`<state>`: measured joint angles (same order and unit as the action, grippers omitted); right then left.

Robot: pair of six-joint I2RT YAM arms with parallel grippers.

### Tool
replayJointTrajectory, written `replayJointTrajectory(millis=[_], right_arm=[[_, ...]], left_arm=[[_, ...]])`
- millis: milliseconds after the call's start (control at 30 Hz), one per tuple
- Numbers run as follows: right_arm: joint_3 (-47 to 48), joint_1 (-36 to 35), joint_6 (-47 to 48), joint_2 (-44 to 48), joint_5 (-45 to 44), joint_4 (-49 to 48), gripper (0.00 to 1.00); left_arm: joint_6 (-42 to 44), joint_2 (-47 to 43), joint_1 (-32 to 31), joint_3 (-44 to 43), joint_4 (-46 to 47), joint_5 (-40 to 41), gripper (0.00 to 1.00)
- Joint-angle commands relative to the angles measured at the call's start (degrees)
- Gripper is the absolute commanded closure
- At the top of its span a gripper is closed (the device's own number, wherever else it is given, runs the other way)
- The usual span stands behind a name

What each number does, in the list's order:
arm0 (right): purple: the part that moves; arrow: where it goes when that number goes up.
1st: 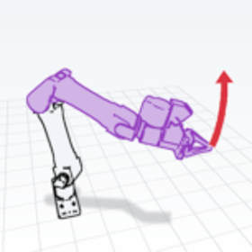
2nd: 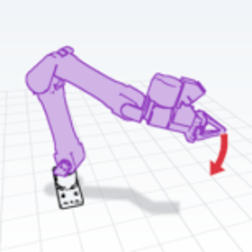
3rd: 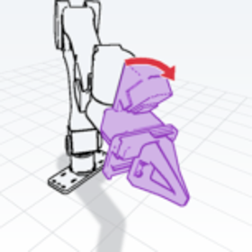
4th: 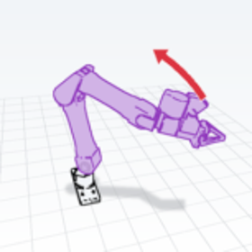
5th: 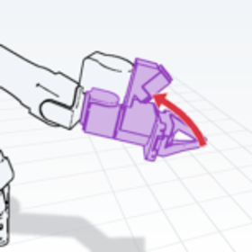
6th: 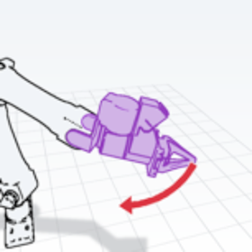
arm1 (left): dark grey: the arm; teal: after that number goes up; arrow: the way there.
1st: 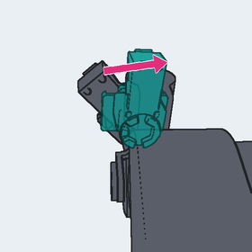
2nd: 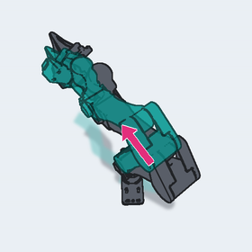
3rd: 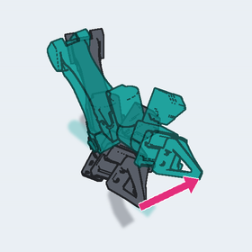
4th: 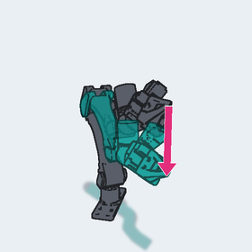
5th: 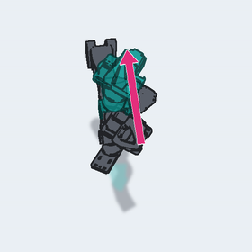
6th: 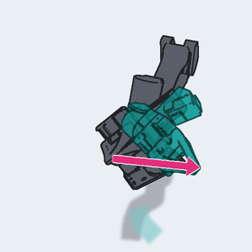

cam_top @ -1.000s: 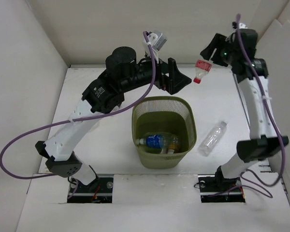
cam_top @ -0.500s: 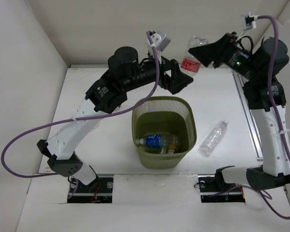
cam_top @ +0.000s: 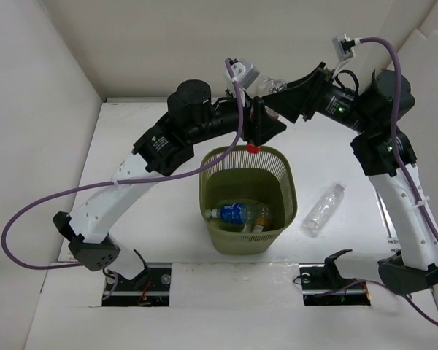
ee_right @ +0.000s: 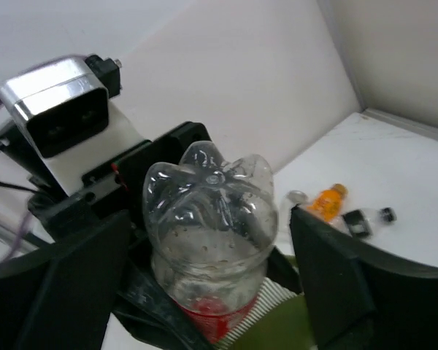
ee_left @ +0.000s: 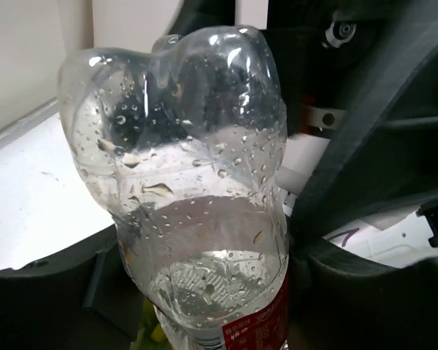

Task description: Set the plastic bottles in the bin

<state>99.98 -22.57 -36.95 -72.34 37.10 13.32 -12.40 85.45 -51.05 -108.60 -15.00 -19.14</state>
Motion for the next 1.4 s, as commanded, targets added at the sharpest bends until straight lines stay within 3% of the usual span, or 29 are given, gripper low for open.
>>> replayJointTrajectory(millis=[0,100,167,267,300,333,367,400,533,733,900,1133,1367], right_arm=[[-2.68,1.81,1.51,3.42,-1.40,-2.26,0.02],[-3.83,2.70,6.78,6.50,-9.21,7.91,0.00],[-3.83,3.23,10.31,7.64,-21.85,18.72,0.00],[-6.71,3.23,11.02,10.10,-38.47,30.57,0.00],[-8.56,3.23,10.24,12.28,-41.81,32.54,0.00],[-10.67,3.23,9.53,13.61,-47.76,34.12,0.00],[-15.47,3.23,8.83,14.93,-50.43,36.05,0.00],[-18.13,3.23,8.22,17.55,-52.98,36.59,0.00],[-29.30,7.44,5.31,20.83,-62.50,38.80,0.00],[-41.16,20.08,4.69,21.53,-57.50,35.83,0.00],[-45.49,27.74,6.80,16.09,-51.00,31.34,0.00],[-50.15,33.02,6.80,6.52,-46.26,24.57,0.00],[-51.82,33.55,6.80,-5.70,-41.59,16.92,0.03]], left_arm=[[0.01,-4.50,-0.89,3.55,3.49,-1.69,0.94],[-0.60,-7.91,-2.03,10.31,5.32,-2.49,0.95],[-1.31,-9.85,-4.93,16.10,5.86,-1.88,0.95],[-1.31,-13.02,-10.12,22.26,6.39,1.91,0.84],[-2.18,-13.72,-10.65,23.77,6.39,1.91,0.75],[-2.97,-15.56,-10.65,25.61,8.04,1.91,0.44],[-3.59,-16.53,-10.65,27.37,8.67,1.91,0.28],[-4.20,-17.59,-10.65,30.69,9.46,1.91,0.00],[-4.82,-20.32,-10.65,33.71,10.96,4.72,0.00],[-5.43,-20.85,-10.65,29.86,8.41,9.19,0.00],[-9.12,-19.63,-10.65,22.48,-1.05,21.92,0.00],[-9.13,-19.09,-10.65,15.35,-7.74,28.09,0.00],[-9.13,-18.48,-10.65,12.80,-9.42,28.63,0.00]])
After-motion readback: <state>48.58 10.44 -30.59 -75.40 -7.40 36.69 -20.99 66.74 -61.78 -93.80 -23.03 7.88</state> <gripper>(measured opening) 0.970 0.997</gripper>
